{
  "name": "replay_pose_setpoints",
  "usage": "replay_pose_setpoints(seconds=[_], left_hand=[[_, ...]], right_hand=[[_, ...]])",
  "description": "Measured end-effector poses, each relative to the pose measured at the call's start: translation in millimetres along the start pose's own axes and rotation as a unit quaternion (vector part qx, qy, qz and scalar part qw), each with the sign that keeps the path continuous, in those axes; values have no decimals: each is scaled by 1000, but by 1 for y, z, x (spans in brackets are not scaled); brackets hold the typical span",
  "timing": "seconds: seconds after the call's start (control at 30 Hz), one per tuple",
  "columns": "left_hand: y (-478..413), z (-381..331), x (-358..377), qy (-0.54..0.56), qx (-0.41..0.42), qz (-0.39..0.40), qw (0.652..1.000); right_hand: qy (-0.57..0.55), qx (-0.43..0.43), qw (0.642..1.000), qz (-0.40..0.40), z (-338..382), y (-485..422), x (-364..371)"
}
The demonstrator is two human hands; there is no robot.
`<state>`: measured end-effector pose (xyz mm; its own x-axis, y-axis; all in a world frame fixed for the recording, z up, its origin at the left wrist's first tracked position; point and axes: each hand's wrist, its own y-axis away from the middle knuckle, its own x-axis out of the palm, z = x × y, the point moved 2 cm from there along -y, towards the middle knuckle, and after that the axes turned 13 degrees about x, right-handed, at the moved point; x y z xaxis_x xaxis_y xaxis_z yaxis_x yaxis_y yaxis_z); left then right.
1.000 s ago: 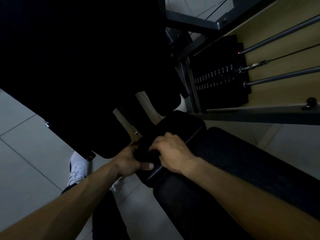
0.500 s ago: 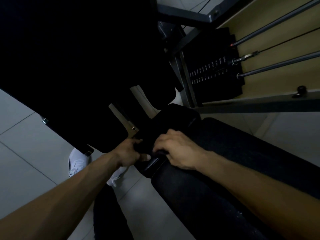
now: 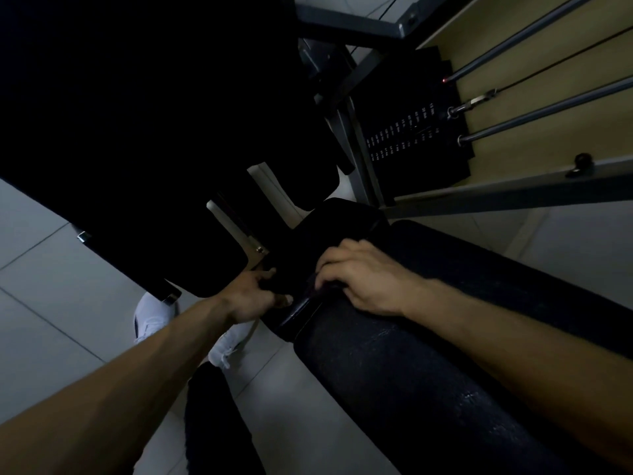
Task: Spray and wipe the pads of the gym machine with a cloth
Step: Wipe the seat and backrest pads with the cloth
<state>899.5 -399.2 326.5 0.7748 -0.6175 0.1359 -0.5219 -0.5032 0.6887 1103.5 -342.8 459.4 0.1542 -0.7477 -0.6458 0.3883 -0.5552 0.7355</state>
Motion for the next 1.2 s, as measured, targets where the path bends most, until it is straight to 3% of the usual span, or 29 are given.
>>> replay_pose_setpoints(seconds=[0.13,0.27,0.33,0.5,0.63,0.8,0.97,1.2], left_hand=[[4,-3,3,-26,3,-27,999],[12,-19,18,-99,71,-34,992],[18,-22,19,-124,88,-27,988],[21,-18,15,-181,121,-21,976],[21,-20,19,-202,130,-26,970],[21,-18,16,-182,129,-28,975],[21,-16,16,-175,127,-28,976],[28,-12,12,-118,120,-20,986]], right_hand=[[26,111,990,-82,-29,-7,-13],[22,28,999,-19,17,6,6],[45,41,998,-29,3,7,-6],[110,242,960,-84,-67,-4,-50],[96,360,927,-52,-77,-25,-70],[77,445,892,30,-79,-40,-80],[204,398,894,2,-51,-47,-75],[201,263,939,-96,-18,-16,-47]])
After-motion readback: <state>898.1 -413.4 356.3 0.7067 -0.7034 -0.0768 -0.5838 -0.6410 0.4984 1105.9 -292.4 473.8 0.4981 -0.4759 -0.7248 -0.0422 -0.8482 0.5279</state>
